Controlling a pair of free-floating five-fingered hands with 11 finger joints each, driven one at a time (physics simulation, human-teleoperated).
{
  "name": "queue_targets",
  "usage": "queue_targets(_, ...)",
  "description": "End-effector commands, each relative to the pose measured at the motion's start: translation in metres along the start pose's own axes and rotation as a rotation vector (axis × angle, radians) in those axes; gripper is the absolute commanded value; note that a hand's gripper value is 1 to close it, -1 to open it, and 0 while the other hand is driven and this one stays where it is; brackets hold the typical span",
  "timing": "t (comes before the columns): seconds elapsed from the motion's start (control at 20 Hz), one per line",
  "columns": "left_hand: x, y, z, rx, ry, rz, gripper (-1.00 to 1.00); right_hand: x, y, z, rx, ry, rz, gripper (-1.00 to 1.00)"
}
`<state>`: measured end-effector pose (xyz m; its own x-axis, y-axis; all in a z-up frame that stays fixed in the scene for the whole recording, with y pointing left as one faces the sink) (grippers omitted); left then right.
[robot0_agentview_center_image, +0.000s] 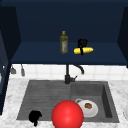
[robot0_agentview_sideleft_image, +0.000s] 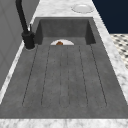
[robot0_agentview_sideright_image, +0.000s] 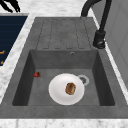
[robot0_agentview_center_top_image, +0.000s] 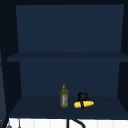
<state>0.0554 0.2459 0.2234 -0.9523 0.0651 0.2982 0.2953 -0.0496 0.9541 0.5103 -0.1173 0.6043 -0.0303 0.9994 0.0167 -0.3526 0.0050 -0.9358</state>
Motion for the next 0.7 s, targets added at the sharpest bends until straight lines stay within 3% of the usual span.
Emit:
queue_targets(0.0,0.0,0.0,0.0,0.0,0.0,0.0,0.0,-0.009,0.012,-0.022,-0.089,-0.037,0.023,1.0)
queue_targets(0.25,0.0,0.0,0.0,0.0,0.0,0.0,0.0,-0.02,0.004,-0.045,0.057,-0.075,-0.053,1.0)
queue_targets(0.45,0.0,0.0,0.0,0.0,0.0,0.0,0.0,-0.019,0.003,-0.066,0.194,-0.104,-0.07,1.0)
queue_targets(0.65,0.0,0.0,0.0,0.0,0.0,0.0,0.0,-0.022,0.007,-0.045,0.266,-0.124,-0.107,1.0)
